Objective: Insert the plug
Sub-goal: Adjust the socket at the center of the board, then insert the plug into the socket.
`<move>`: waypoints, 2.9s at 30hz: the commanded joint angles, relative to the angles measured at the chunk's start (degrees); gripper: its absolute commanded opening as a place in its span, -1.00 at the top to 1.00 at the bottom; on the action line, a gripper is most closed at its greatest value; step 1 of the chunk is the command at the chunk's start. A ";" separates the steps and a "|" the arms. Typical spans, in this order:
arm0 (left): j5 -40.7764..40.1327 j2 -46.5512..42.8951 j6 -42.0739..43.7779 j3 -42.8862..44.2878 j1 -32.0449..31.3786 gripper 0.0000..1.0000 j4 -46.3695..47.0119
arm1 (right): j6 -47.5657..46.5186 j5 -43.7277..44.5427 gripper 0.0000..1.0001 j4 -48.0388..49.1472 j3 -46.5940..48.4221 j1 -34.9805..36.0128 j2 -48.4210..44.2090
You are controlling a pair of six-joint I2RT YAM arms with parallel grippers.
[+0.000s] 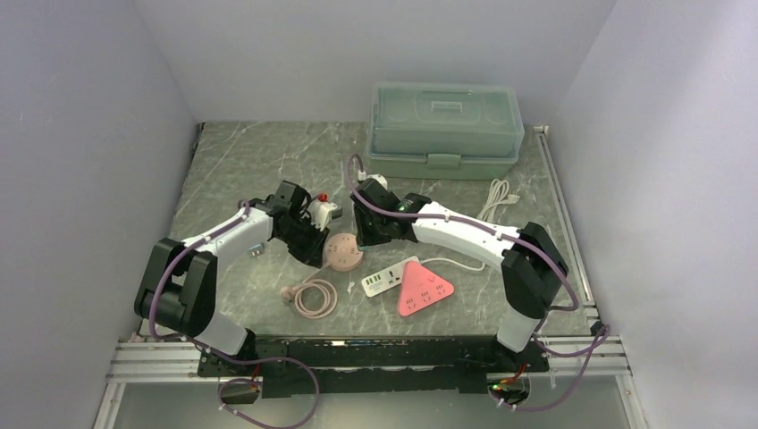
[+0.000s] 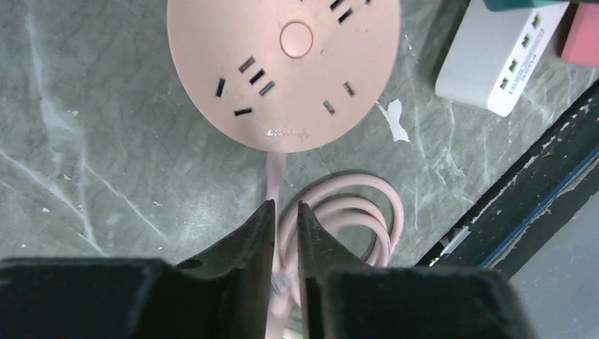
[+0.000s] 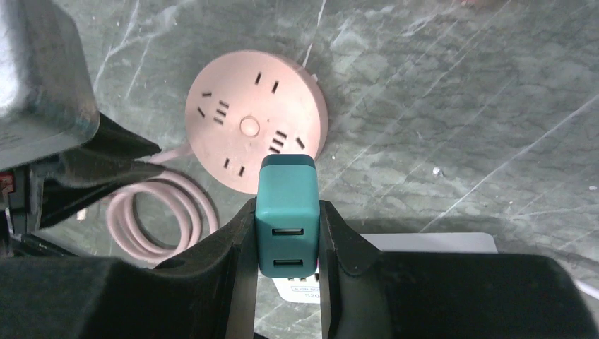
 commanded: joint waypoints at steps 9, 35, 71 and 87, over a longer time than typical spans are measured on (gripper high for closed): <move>-0.02 -5.32 4.35 2.51 0.16 0.20 -3.28 | 2.70 1.32 1.00 -2.39 6.41 0.53 5.28; 10.08 8.11 26.05 9.86 12.29 0.21 -9.44 | 11.19 7.75 1.00 -10.24 15.18 3.76 13.12; 16.49 2.98 55.39 -1.75 9.57 0.52 -17.54 | 11.96 8.67 1.00 -14.49 15.28 3.87 15.14; 15.71 0.23 59.20 -5.08 5.97 0.69 -16.38 | 10.11 9.67 1.00 -19.87 18.59 3.69 17.87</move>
